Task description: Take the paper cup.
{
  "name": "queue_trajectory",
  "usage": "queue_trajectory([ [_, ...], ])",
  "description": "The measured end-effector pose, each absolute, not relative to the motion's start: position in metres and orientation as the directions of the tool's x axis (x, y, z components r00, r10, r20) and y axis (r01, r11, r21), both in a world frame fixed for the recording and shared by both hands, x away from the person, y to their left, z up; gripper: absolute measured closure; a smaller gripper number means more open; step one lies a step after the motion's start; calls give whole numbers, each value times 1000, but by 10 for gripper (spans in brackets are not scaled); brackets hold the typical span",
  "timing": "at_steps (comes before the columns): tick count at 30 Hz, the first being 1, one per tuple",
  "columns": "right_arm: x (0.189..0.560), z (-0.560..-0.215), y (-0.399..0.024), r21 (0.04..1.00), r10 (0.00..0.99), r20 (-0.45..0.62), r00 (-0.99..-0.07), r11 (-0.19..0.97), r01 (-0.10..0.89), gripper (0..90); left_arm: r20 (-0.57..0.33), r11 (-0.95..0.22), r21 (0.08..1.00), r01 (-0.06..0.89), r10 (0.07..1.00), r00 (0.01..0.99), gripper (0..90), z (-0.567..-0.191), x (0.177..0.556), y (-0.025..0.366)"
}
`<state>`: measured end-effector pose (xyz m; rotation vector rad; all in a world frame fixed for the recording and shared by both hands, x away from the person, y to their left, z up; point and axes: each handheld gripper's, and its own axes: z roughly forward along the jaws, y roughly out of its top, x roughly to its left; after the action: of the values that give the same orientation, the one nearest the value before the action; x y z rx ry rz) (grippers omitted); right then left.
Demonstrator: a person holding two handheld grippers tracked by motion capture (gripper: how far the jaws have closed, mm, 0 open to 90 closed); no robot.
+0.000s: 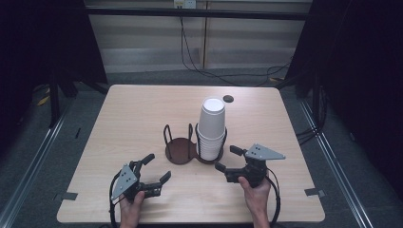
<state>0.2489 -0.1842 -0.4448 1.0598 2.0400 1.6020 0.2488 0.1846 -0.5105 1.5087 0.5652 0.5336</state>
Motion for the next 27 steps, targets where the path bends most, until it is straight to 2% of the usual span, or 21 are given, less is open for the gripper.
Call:
queue_trajectory([
  [11, 255, -424, -184, 940, 694, 174, -699, 95, 328, 203, -16, 0, 1000, 21, 645, 764, 157, -511, 249, 185],
  [15, 260, -417, -184, 942, 681, 182, -710, 86, 325, 176, -14, -3, 1000, 21, 644, 765, 156, -510, 249, 185],
  [17, 262, -414, -184, 942, 668, 189, -720, 84, 325, 135, -16, 0, 1000, 21, 645, 764, 156, -510, 249, 185],
  [27, 271, -400, -184, 945, 671, 176, -720, 90, 315, 137, -14, -2, 1000, 20, 643, 766, 157, -511, 249, 185],
])
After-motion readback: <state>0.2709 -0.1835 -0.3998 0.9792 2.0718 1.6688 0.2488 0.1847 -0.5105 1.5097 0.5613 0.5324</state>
